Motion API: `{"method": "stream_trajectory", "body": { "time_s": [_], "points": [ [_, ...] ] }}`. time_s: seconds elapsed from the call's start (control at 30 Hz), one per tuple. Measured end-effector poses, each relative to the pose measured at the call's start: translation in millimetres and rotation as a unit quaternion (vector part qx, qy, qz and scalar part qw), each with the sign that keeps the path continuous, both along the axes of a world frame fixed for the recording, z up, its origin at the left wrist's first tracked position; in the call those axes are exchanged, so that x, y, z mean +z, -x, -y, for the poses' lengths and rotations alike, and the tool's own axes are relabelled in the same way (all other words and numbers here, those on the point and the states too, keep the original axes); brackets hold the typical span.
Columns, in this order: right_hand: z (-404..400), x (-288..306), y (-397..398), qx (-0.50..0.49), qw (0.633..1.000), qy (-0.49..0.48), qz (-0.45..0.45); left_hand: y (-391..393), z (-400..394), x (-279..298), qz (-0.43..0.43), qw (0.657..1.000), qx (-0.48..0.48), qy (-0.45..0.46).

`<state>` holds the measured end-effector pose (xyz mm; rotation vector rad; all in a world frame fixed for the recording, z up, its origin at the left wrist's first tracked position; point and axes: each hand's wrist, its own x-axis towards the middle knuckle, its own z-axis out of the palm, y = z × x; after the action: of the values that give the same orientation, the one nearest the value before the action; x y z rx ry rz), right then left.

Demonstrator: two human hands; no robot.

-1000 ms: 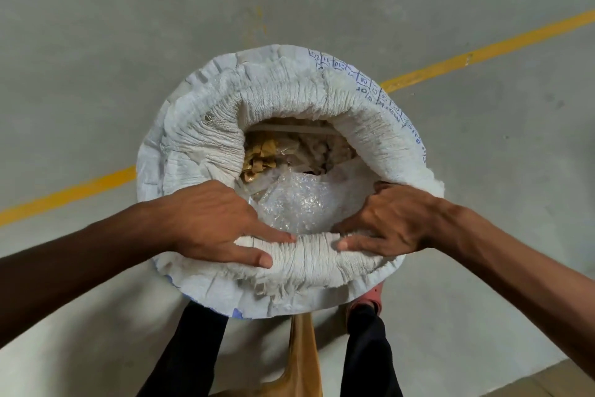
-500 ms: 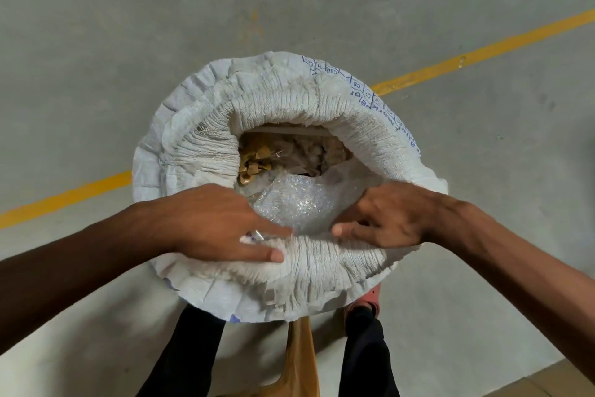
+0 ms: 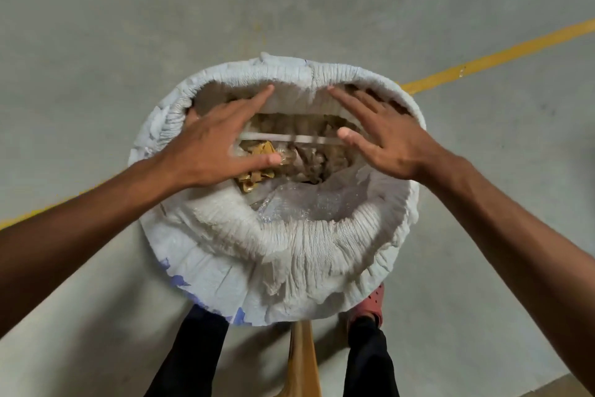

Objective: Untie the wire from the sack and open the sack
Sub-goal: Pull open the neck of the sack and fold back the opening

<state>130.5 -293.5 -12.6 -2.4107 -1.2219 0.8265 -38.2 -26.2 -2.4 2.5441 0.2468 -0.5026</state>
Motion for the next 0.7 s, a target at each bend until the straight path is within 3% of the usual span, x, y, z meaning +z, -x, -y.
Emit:
{"method": "stream_trajectory", "body": {
  "time_s": [0.47,0.7],
  "points": [
    [-16.2,22.7,-16.5,0.058,0.994,0.030,0.083,-5.9,-29.8,12.0,0.017,0.994,-0.041,-0.104],
    [-12.9,16.9,2.4,0.077,0.993,0.058,0.070,25.4,5.6,-10.7,-0.052,0.973,-0.165,-0.152]
  ]
}}
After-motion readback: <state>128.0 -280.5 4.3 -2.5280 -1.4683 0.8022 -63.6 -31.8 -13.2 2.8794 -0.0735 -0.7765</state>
